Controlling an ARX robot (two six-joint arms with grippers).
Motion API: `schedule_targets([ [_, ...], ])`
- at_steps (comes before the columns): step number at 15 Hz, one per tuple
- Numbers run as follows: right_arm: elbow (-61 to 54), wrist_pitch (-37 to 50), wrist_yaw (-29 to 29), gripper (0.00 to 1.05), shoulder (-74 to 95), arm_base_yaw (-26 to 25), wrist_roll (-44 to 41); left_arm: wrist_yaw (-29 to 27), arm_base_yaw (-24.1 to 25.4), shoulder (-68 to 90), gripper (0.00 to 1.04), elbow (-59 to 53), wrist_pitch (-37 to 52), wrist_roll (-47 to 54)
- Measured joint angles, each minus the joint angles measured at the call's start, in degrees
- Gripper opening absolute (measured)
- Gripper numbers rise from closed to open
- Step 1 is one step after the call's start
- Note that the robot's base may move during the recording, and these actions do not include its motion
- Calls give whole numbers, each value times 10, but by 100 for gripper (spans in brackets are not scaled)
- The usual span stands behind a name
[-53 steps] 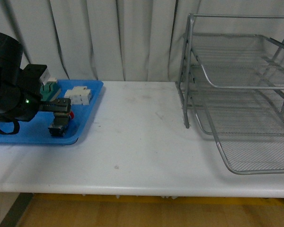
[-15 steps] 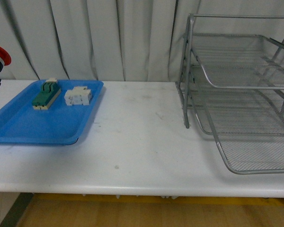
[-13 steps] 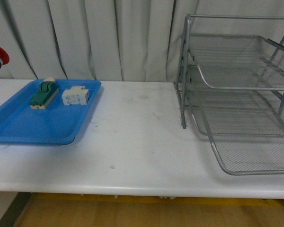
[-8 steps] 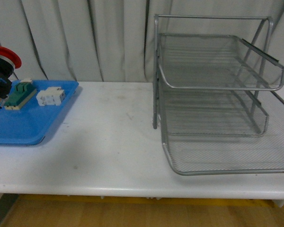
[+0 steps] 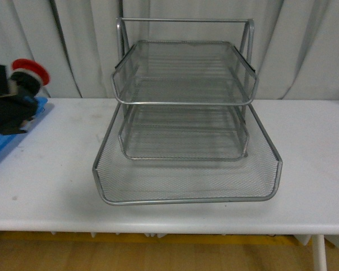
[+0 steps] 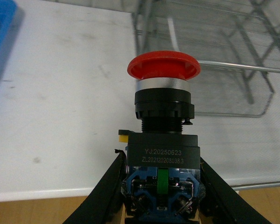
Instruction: Place button on rack with both arms
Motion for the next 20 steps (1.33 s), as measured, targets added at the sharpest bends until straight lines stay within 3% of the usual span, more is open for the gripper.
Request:
schedule_targets([
  [5,0,0,0,98,0,0,0,-23,-139,166,36,175,-20,3],
  [8,0,0,0,98,0,0,0,-31,-209,243,36,212,-41,18],
  [14,0,0,0,98,0,0,0,-48,-214,324,36,264,-63,27],
  [16,0,0,0,98,0,0,0,-55,-214,375,36,316,-89,41],
  [17,0,0,0,98,0,0,0,-66,-201,468,36,414,-150,48],
  [18,0,0,0,98,0,0,0,-67,-197,488,36,442,-165,48],
  [19,0,0,0,98,0,0,0,-66,-192,503,40,465,-173,42],
  [20,0,0,0,98,0,0,0,-67,-191,509,52,479,-177,41],
])
